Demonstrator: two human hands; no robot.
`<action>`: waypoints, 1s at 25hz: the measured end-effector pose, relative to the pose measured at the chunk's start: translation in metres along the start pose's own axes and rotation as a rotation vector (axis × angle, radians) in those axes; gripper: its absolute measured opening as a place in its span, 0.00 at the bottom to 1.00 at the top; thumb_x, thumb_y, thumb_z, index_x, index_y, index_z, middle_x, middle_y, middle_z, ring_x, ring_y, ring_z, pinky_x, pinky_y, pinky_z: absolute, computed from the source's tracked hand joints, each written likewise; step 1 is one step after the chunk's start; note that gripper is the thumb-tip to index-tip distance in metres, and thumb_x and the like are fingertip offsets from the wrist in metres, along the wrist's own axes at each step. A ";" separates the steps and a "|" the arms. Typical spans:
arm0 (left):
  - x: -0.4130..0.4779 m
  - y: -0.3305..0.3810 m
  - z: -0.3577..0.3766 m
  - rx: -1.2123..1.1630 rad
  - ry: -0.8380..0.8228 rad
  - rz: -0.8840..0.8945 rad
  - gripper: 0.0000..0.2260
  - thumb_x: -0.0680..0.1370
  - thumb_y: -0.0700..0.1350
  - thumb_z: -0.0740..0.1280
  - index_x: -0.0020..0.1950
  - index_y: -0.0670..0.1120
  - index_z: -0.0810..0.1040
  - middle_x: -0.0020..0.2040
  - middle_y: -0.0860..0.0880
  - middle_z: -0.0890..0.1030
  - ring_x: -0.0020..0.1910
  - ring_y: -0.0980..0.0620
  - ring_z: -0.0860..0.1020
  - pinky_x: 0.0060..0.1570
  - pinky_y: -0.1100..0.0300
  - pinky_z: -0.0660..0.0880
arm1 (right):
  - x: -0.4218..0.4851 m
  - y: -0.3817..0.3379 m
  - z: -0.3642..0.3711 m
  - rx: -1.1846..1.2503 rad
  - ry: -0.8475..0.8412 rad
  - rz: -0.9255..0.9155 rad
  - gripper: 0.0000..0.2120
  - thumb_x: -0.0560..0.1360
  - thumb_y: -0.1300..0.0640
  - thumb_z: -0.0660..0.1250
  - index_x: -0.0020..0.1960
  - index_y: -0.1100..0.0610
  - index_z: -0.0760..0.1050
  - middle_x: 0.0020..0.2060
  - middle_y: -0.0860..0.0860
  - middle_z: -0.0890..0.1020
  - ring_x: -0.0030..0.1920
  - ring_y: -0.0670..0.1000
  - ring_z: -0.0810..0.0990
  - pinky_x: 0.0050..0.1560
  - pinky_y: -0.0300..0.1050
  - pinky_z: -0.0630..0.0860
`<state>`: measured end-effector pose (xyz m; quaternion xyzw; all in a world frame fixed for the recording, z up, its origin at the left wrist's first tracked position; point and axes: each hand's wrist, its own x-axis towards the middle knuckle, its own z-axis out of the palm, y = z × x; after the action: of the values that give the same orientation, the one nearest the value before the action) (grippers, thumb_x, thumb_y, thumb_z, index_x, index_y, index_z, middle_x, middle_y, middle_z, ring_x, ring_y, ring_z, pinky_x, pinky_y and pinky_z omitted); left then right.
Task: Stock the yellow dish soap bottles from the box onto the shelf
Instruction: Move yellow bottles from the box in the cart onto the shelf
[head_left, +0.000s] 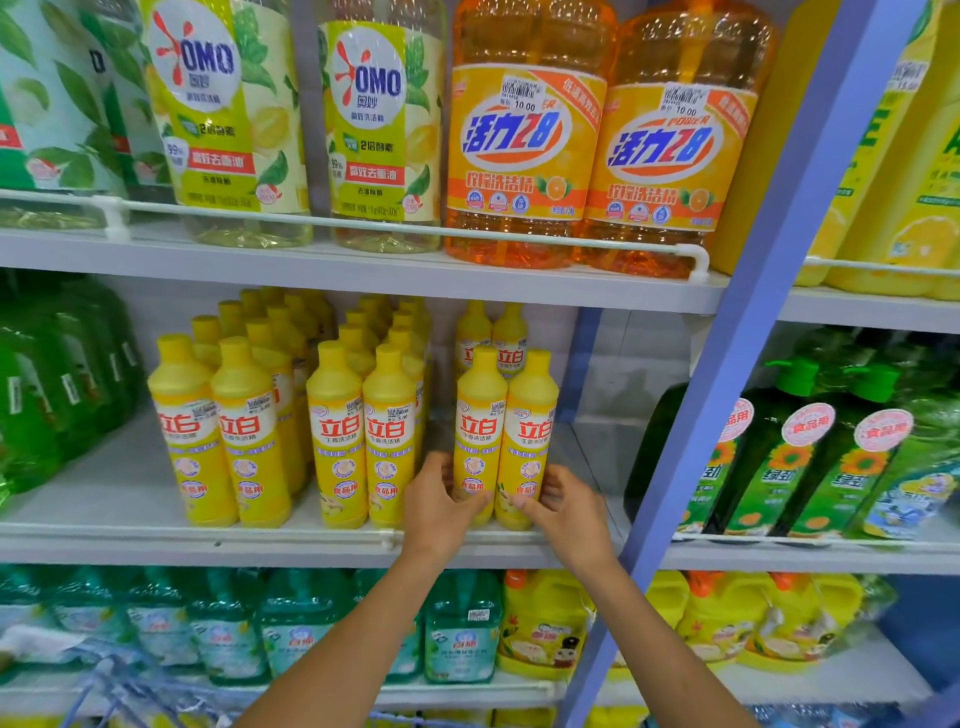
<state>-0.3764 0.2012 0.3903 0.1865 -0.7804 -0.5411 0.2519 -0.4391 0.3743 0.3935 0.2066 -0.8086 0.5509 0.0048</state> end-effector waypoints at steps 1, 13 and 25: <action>0.001 0.001 0.002 0.007 0.009 -0.006 0.24 0.67 0.45 0.82 0.58 0.47 0.76 0.52 0.52 0.83 0.50 0.55 0.82 0.51 0.57 0.81 | 0.002 0.000 0.002 -0.018 0.012 -0.006 0.21 0.70 0.51 0.79 0.60 0.50 0.77 0.53 0.43 0.85 0.52 0.38 0.84 0.56 0.39 0.81; 0.068 -0.005 0.041 -0.037 0.131 -0.097 0.19 0.68 0.43 0.80 0.55 0.44 0.78 0.50 0.46 0.85 0.48 0.46 0.84 0.52 0.48 0.81 | 0.075 0.010 0.026 -0.043 0.093 -0.011 0.19 0.71 0.50 0.78 0.59 0.52 0.79 0.52 0.48 0.86 0.51 0.47 0.85 0.54 0.52 0.83; 0.107 -0.023 0.062 -0.140 0.164 -0.081 0.19 0.69 0.42 0.80 0.58 0.46 0.81 0.54 0.48 0.86 0.51 0.50 0.84 0.57 0.46 0.81 | 0.126 0.029 0.040 -0.004 0.137 0.026 0.17 0.71 0.52 0.78 0.58 0.52 0.80 0.51 0.49 0.86 0.50 0.49 0.85 0.53 0.50 0.82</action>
<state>-0.4985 0.1796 0.3716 0.2434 -0.7092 -0.5870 0.3052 -0.5552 0.3059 0.3810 0.1580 -0.8101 0.5621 0.0536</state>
